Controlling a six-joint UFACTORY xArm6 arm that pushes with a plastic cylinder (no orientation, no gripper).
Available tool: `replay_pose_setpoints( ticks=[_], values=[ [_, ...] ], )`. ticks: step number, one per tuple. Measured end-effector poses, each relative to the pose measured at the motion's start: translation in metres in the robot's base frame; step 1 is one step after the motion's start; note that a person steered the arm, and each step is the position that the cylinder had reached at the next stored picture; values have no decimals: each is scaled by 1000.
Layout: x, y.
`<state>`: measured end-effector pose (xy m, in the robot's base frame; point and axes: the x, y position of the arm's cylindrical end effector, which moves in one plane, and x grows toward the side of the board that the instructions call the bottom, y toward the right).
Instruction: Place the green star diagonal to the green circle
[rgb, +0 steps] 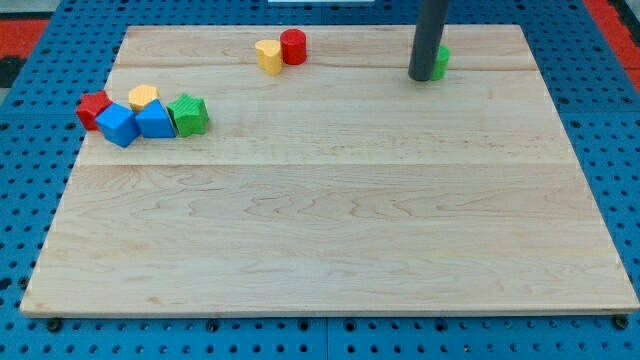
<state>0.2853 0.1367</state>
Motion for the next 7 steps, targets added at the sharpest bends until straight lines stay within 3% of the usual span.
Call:
replay_pose_setpoints(
  ticks=[1,3,5,6,7],
  values=[
    [-7,5],
    [32,-31],
    [32,-52],
    [30,-45],
    [-9,-22]
  ],
)
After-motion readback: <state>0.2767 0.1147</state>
